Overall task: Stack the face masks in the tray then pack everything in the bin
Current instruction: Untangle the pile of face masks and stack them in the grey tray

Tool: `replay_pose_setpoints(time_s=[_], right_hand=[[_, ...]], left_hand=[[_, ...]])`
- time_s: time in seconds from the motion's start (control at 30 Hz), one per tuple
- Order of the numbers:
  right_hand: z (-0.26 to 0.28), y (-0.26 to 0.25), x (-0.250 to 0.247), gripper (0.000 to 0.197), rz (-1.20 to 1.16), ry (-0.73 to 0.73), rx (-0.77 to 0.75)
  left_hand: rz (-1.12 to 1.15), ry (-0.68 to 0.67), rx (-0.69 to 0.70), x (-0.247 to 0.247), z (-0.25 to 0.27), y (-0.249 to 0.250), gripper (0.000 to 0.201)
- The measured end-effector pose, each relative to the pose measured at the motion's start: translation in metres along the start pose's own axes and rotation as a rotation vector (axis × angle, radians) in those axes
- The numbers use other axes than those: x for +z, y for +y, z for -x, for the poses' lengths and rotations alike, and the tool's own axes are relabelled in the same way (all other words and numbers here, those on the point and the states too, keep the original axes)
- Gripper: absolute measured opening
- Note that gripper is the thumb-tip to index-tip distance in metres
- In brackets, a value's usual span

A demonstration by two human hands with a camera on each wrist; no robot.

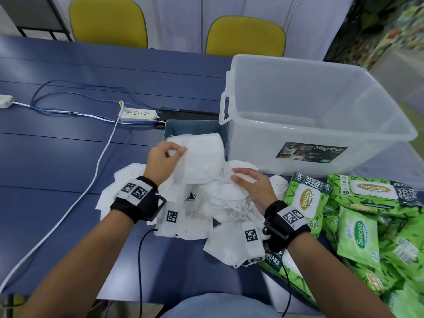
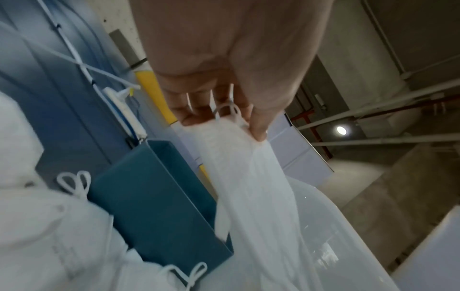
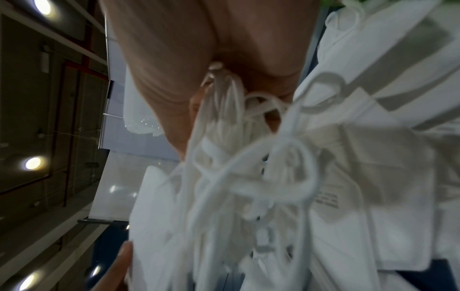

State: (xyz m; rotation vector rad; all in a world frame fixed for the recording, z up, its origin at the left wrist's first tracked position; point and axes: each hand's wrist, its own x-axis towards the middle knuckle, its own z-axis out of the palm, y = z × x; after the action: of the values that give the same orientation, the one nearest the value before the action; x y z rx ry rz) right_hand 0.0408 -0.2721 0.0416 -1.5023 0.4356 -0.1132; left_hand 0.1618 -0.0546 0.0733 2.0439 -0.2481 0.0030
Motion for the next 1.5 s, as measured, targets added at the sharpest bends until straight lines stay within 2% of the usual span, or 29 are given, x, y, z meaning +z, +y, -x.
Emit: replay_pose_setpoints(time_s=[0.07, 0.17, 0.3, 0.37, 0.43, 0.5, 0.57, 0.6, 0.67, 0.7, 0.87, 0.93, 1.0, 1.1, 1.17, 1.23, 1.3, 1.33, 1.4, 1.5], right_hand=[[0.002, 0.000, -0.006, 0.019, -0.026, -0.038, -0.017], [0.003, 0.003, -0.009, 0.021, -0.040, -0.070, -0.020], [0.004, -0.002, -0.001, 0.017, -0.055, -0.048, 0.012], [0.002, -0.006, 0.000, 0.026, -0.175, -0.071, 0.130], [-0.001, -0.008, -0.003, 0.050, -0.368, -0.084, 0.290], [-0.001, -0.010, -0.004, 0.075, -0.472, -0.089, 0.309], [0.001, -0.012, -0.005, 0.086, -0.445, -0.081, 0.256], [0.001, -0.011, -0.006, 0.087, -0.404, -0.073, 0.220], [0.004, -0.010, -0.009, 0.076, -0.322, -0.056, 0.149], [0.007, -0.009, -0.009, 0.070, -0.310, -0.070, 0.122], [0.010, -0.005, -0.007, 0.061, -0.239, -0.068, 0.040], [0.009, -0.003, -0.008, 0.060, -0.207, -0.046, 0.010], [0.008, -0.002, -0.007, 0.060, -0.206, -0.022, -0.008], [0.008, -0.004, -0.002, 0.056, -0.222, 0.018, -0.024], [0.010, -0.006, 0.003, 0.046, -0.193, 0.016, -0.018], [0.012, -0.006, 0.006, 0.041, -0.112, -0.004, -0.014], [0.012, -0.004, 0.006, 0.040, -0.009, -0.031, -0.011], [0.012, -0.003, 0.005, 0.036, 0.041, -0.034, -0.002], [0.012, -0.003, 0.000, 0.023, 0.119, -0.030, 0.014], [0.012, -0.007, -0.006, 0.012, 0.202, -0.036, 0.000]], left_hand=[[-0.043, 0.112, 0.042, -0.010, -0.002, 0.002, 0.014], [-0.039, 0.204, 0.150, -0.015, 0.002, 0.012, 0.013], [0.061, 0.243, 0.352, -0.007, 0.012, 0.028, 0.010], [0.070, 0.192, 0.475, -0.001, 0.020, 0.038, 0.011], [0.006, 0.057, 0.625, 0.007, 0.030, 0.046, 0.016], [-0.140, -0.091, 0.802, 0.017, 0.040, 0.042, 0.021], [-0.235, -0.191, 0.875, 0.024, 0.047, 0.031, 0.028], [-0.242, -0.215, 0.837, 0.025, 0.049, 0.026, 0.036], [-0.226, -0.210, 0.672, 0.025, 0.051, 0.020, 0.055], [-0.212, -0.188, 0.591, 0.024, 0.052, 0.018, 0.057], [-0.063, 0.064, 0.340, 0.024, 0.051, 0.016, 0.054], [0.000, 0.151, 0.213, 0.023, 0.049, 0.016, 0.047], [0.033, 0.151, 0.082, 0.021, 0.047, 0.017, 0.039], [0.004, 0.034, -0.056, 0.025, 0.046, 0.014, 0.032], [-0.008, -0.021, -0.063, 0.030, 0.048, 0.014, 0.024], [0.029, 0.010, -0.020, 0.032, 0.048, 0.014, 0.024], [0.056, 0.059, 0.007, 0.031, 0.042, 0.015, 0.016], [0.045, 0.051, 0.026, 0.029, 0.039, 0.015, 0.022], [0.013, -0.058, 0.108, 0.022, 0.033, 0.013, 0.026], [-0.062, -0.308, 0.292, 0.015, 0.034, 0.017, 0.032]])
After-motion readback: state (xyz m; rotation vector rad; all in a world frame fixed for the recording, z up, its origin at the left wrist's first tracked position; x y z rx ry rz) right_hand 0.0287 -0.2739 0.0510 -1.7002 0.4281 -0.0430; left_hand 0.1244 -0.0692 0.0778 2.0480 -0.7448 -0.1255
